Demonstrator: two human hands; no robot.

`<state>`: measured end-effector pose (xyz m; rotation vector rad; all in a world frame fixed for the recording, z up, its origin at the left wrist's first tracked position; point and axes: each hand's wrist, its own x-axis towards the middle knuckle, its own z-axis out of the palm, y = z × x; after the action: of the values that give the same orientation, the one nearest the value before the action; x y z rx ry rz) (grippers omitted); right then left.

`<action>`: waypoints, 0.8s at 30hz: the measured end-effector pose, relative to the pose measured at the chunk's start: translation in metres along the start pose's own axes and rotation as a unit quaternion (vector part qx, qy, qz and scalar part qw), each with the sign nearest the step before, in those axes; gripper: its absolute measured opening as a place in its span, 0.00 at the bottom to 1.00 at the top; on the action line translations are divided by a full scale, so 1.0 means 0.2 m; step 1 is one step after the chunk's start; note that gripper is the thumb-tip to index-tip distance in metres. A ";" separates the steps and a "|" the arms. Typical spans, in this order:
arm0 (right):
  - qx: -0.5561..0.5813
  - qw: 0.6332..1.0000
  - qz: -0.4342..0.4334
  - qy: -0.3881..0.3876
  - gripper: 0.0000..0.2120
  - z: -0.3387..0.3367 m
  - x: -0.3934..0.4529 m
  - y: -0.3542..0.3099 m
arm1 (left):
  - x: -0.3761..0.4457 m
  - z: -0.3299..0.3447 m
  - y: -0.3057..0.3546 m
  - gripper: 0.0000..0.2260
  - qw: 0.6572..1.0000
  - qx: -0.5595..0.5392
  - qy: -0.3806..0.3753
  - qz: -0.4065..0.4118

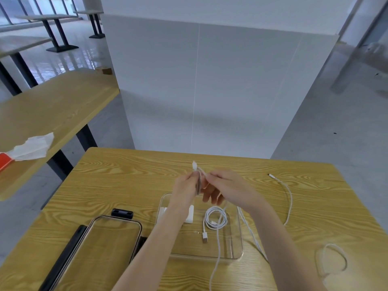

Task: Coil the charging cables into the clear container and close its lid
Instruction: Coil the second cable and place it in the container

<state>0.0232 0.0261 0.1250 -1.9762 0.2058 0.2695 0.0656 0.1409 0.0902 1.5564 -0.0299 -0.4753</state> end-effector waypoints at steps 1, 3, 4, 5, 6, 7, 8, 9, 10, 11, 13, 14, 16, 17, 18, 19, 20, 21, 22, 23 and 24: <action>0.007 0.999 -0.005 -0.033 0.15 0.02 -0.02 0.00 | 0.02 -0.01 0.00 0.15 0.998 -0.056 0.003 -0.018; 0.027 0.995 -0.005 -0.099 0.15 0.05 -0.03 0.03 | 0.05 -0.04 0.03 0.13 0.976 -0.210 -0.018 -0.048; 0.026 0.992 -0.002 -0.123 0.15 0.06 -0.03 0.05 | 0.06 -0.05 0.04 0.13 0.960 -0.274 -0.031 -0.052; 0.011 0.990 0.001 -0.140 0.15 0.06 -0.02 0.07 | 0.06 -0.07 0.06 0.13 0.945 -0.321 -0.043 -0.053; -0.013 0.988 0.005 -0.153 0.16 0.07 0.00 0.10 | 0.06 -0.08 0.07 0.13 0.932 -0.353 -0.055 -0.055; -0.036 0.986 0.012 -0.162 0.19 0.07 0.01 0.12 | 0.05 -0.09 0.08 0.13 0.924 -0.372 -0.067 -0.058; -0.055 0.985 0.024 -0.164 0.21 0.07 0.03 0.16 | 0.04 -0.10 0.10 0.13 0.920 -0.380 -0.076 -0.059; -0.070 0.985 0.039 -0.154 0.24 0.07 0.04 0.18 | 0.04 -0.11 0.11 0.14 0.921 -0.376 -0.081 -0.055; -0.081 0.986 0.051 -0.133 0.26 0.07 0.05 0.21 | 0.03 -0.12 0.11 0.14 0.928 -0.360 -0.082 -0.048; -0.086 0.989 0.059 -0.104 0.28 0.06 0.06 0.23 | 0.02 -0.12 0.12 0.14 0.937 -0.336 -0.082 -0.039; -0.087 0.993 0.072 -0.047 0.30 0.04 0.08 0.26 | 0.01 -0.13 0.11 0.14 0.958 -0.274 -0.080 -0.017; -0.088 0.992 0.081 -0.024 0.31 0.02 0.08 0.26 | 0.01 -0.12 0.11 0.14 0.968 -0.238 -0.080 -0.005; -0.091 0.991 0.099 0.007 0.30 -0.02 0.10 0.24 | 0.01 -0.11 0.09 0.14 0.981 -0.172 -0.089 0.003; -0.088 0.990 0.106 0.021 0.29 -0.03 0.11 0.23 | 0.00 -0.11 0.08 0.14 0.985 -0.141 -0.096 0.000; -0.084 0.989 0.113 0.037 0.27 -0.05 0.13 0.21 | -0.01 -0.10 0.07 0.14 0.989 -0.108 -0.105 -0.003; -0.079 0.989 0.115 0.051 0.24 -0.07 0.13 0.20 | -0.02 -0.09 0.07 0.14 0.991 -0.071 -0.113 -0.005; -0.068 0.989 0.112 0.062 0.20 -0.09 0.14 0.19 | -0.03 -0.07 0.06 0.14 0.993 -0.029 -0.118 -0.005; -0.049 0.991 0.107 0.070 0.17 -0.10 0.15 0.17 | -0.03 -0.06 0.05 0.14 0.992 0.012 -0.125 -0.003; -0.027 0.991 0.103 0.079 0.15 -0.10 0.15 0.15 | -0.04 -0.04 0.04 0.14 0.990 0.046 -0.130 0.001; -0.010 0.991 0.102 0.087 0.14 -0.11 0.15 0.13 | -0.04 -0.03 0.03 0.13 0.989 0.070 -0.133 0.005; -0.002 0.990 0.103 0.092 0.13 -0.10 0.14 0.10 | -0.04 -0.01 0.02 0.13 0.988 0.084 -0.131 0.009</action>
<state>0.0463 -0.0021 0.1072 -1.9860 0.5304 0.2185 0.0599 0.1457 0.0965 1.6467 -0.2913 -0.6749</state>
